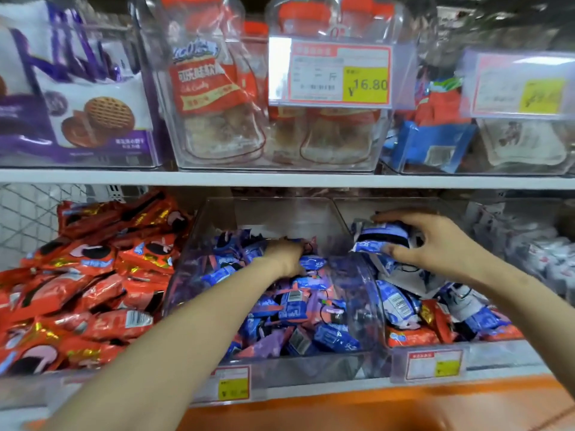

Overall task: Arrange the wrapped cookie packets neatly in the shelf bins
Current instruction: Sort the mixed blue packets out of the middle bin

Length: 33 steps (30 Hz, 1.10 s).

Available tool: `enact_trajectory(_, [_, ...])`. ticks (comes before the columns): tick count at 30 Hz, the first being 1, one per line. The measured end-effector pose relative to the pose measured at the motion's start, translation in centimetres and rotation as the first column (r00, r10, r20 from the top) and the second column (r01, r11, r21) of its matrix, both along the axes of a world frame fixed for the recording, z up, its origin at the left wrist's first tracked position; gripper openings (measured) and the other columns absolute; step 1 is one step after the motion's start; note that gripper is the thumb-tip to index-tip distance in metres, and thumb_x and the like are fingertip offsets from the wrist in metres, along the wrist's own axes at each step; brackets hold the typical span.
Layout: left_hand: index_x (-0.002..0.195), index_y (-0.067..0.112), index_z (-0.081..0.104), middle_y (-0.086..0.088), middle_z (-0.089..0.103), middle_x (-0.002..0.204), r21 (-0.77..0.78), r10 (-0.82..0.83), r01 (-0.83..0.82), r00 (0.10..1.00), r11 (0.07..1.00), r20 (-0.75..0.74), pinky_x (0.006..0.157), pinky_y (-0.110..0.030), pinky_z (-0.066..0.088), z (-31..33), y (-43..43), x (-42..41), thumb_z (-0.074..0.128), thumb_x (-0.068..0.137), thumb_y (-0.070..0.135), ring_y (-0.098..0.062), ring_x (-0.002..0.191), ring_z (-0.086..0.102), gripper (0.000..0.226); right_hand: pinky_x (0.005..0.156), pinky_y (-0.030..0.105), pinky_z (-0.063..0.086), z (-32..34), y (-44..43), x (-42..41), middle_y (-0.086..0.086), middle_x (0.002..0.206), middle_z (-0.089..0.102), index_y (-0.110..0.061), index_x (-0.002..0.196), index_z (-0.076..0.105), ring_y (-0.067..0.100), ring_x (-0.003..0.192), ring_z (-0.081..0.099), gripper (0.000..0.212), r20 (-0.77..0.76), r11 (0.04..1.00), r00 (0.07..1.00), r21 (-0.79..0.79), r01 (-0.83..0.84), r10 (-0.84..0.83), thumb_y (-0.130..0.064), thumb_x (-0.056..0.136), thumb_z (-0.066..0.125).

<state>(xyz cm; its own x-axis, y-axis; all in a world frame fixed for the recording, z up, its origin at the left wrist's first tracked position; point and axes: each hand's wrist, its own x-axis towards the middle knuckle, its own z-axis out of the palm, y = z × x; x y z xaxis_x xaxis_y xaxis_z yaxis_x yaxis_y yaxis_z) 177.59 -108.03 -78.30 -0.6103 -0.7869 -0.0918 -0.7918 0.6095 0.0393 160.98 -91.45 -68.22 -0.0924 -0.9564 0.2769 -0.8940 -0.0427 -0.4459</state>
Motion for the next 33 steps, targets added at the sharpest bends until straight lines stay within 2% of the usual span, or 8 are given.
enact_trajectory(7, [0.123, 0.009, 0.054, -0.014, 0.056, 0.128, -0.019, 0.001, -0.001, 1.000, 1.000, -0.020, 0.088, -0.033, 0.044, 0.2, -1.1, -0.1, 0.053, 0.093, 0.036, -0.030, 0.114, 0.054, 0.041, 0.077, 0.013, 0.042, -1.4, 1.1, -1.2, -0.021, 0.097, 0.057, -0.034, 0.107, 0.051, 0.001, 0.089, 0.057, 0.042, 0.026, 0.999, 0.999, 0.007, -0.044, 0.043, -0.021, 0.076, 0.076])
enact_trajectory(10, [0.126, 0.011, 0.051, -0.013, 0.053, 0.131, 0.088, 0.016, -0.006, 0.993, 0.996, -0.114, 0.089, -0.031, 0.043, 1.1, -1.7, 0.9, 0.049, 0.095, 0.035, -0.029, 0.115, 0.052, 0.039, 0.082, 0.022, 0.045, -1.6, 1.2, -1.7, -0.014, 0.104, 0.061, -0.034, 0.110, 0.056, 0.004, 0.092, 0.058, 0.042, 0.002, 0.999, 0.999, 0.019, -0.051, 0.051, -0.026, 0.075, 0.076])
enact_trajectory(12, [0.128, 0.011, 0.050, -0.012, 0.053, 0.132, 0.146, 0.021, -0.003, 0.992, 0.989, -0.125, 0.087, -0.028, 0.041, 1.4, -1.7, 1.4, 0.051, 0.095, 0.033, -0.028, 0.115, 0.052, 0.040, 0.080, 0.016, 0.044, -1.6, 1.3, -1.9, -0.012, 0.106, 0.062, -0.030, 0.113, 0.059, 0.004, 0.093, 0.058, 0.042, 0.013, 0.999, 0.999, 0.016, -0.051, 0.051, -0.025, 0.075, 0.076])
enact_trajectory(16, [0.137, 0.014, 0.042, -0.008, 0.048, 0.139, 0.239, -0.067, 0.071, 0.997, 0.968, -0.028, 0.097, -0.028, 0.041, 1.4, -1.1, 1.3, 0.064, 0.084, 0.042, -0.026, 0.121, 0.049, 0.064, 0.079, 0.014, 0.043, -1.7, 1.5, -1.9, -0.012, 0.106, 0.062, -0.029, 0.113, 0.059, 0.004, 0.094, 0.058, 0.041, 0.037, 0.999, 0.998, 0.009, -0.048, 0.048, -0.024, 0.076, 0.076])
enact_trajectory(20, [0.135, 0.017, 0.042, -0.008, 0.049, 0.137, 0.065, -0.116, 0.110, 0.989, 0.992, 0.095, 0.095, -0.031, 0.039, 0.4, -0.5, 0.9, 0.071, 0.077, 0.047, -0.027, 0.122, 0.046, 0.072, 0.082, 0.021, 0.045, -1.8, 1.4, -1.8, -0.011, 0.105, 0.062, -0.032, 0.109, 0.058, 0.006, 0.094, 0.059, 0.039, 0.064, 0.999, 0.997, 0.007, -0.047, 0.046, -0.023, 0.076, 0.076])
enact_trajectory(25, [0.134, 0.015, 0.040, -0.009, 0.044, 0.137, -0.264, -0.042, 0.042, 0.999, 0.964, 0.004, 0.099, -0.033, 0.030, -0.2, -0.7, 1.0, 0.063, 0.083, 0.041, -0.027, 0.127, 0.037, 0.062, 0.083, 0.019, 0.042, -1.8, 1.5, -1.8, -0.012, 0.105, 0.061, -0.032, 0.109, 0.058, 0.006, 0.097, 0.058, 0.038, 0.077, 0.999, 0.996, 0.003, -0.038, 0.037, -0.021, 0.077, 0.075])
enact_trajectory(30, [0.129, 0.016, 0.043, -0.005, 0.041, 0.135, -0.319, -0.116, 0.066, 0.983, 0.946, -0.142, 0.097, -0.030, 0.029, 1.3, -0.5, 1.4, 0.062, 0.085, 0.040, -0.024, 0.124, 0.039, 0.053, 0.085, 0.022, 0.044, -1.9, 1.4, -1.9, -0.013, 0.107, 0.061, -0.038, 0.105, 0.054, 0.006, 0.097, 0.057, 0.038, 0.065, 0.999, 0.997, -0.001, -0.040, 0.040, -0.024, 0.077, 0.075])
enact_trajectory(33, [0.140, 0.014, 0.033, -0.011, 0.038, 0.142, -0.287, 0.151, -0.166, 0.986, 0.943, -0.074, 0.103, -0.033, 0.034, 2.0, -2.2, 3.7, 0.056, 0.088, 0.046, -0.029, 0.127, 0.040, 0.065, 0.087, 0.025, 0.046, -1.9, 1.3, -1.9, -0.013, 0.108, 0.061, -0.031, 0.112, 0.059, 0.007, 0.098, 0.057, 0.039, 0.052, 0.999, 0.998, 0.007, -0.037, 0.036, -0.026, 0.077, 0.075])
